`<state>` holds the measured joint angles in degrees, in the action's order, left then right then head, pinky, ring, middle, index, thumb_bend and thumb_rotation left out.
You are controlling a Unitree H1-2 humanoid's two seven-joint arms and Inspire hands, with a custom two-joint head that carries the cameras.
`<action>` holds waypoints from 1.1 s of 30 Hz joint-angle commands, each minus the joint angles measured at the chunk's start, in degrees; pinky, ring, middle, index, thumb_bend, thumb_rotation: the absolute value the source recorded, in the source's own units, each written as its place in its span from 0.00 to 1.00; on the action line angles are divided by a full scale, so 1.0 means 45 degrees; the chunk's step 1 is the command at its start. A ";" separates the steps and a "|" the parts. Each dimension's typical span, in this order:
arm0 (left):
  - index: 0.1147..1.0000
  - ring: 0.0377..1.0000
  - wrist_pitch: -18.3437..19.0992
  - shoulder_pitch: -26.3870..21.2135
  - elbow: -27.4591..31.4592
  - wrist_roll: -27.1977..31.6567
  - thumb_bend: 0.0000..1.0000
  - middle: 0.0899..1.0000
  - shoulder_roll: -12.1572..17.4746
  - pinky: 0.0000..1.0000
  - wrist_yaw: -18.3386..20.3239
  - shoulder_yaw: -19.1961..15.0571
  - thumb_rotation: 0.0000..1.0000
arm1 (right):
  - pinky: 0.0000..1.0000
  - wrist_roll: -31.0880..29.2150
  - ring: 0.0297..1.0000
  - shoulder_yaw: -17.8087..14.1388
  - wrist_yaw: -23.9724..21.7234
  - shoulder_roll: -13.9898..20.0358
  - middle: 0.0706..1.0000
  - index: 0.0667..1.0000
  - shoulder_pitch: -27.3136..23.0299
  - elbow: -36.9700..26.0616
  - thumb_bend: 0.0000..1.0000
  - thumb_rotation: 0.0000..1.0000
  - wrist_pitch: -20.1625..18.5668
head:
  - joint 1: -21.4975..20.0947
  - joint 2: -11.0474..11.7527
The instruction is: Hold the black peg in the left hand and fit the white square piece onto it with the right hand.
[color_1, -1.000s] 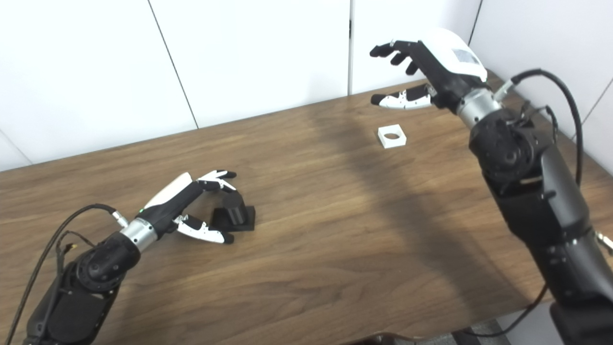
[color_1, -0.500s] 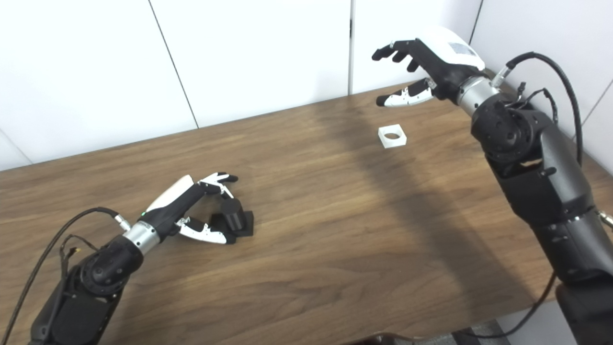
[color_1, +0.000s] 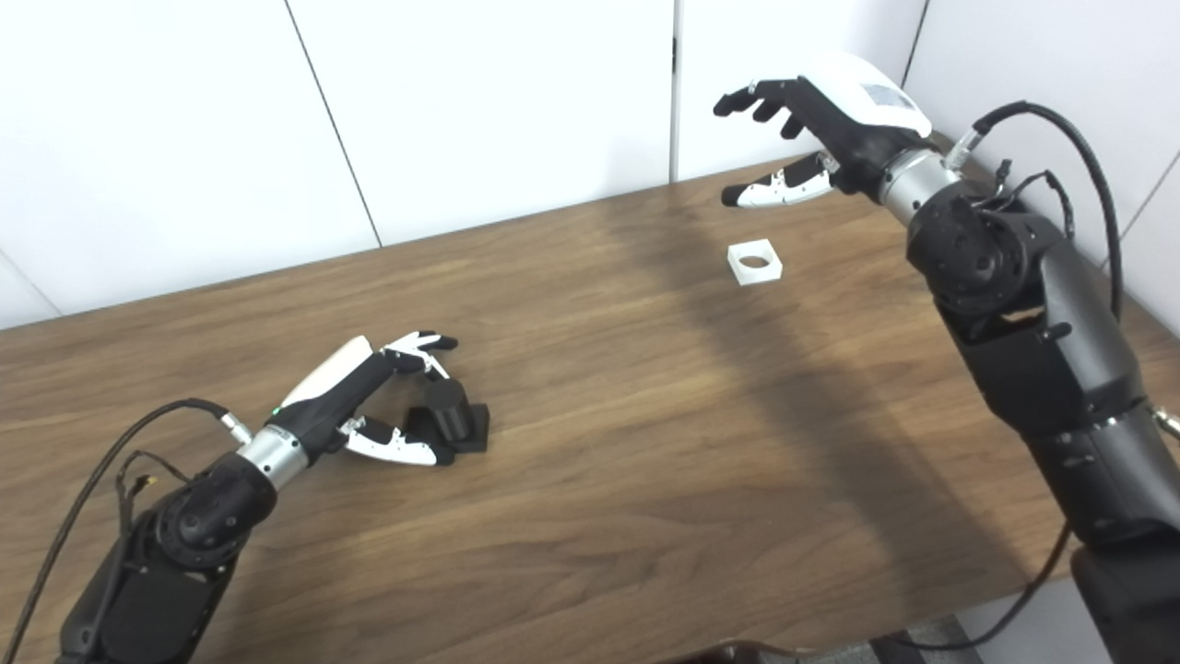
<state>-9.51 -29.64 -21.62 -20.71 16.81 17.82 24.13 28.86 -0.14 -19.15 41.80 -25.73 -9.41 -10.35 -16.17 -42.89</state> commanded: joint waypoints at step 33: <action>0.43 0.97 0.0979 0.0361 -0.0820 -0.0702 0.52 0.91 0.0417 0.93 0.0271 0.0251 0.07 | 0.68 0.2270 0.83 0.2952 -0.1371 0.1105 0.84 0.77 -0.3132 0.5420 0.72 0.36 0.1079 | 0.0111 0.0038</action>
<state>-9.59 -30.01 -22.17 -21.22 16.81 16.45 24.32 38.28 13.23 -25.63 45.39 -36.00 15.26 -6.48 -15.73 -42.71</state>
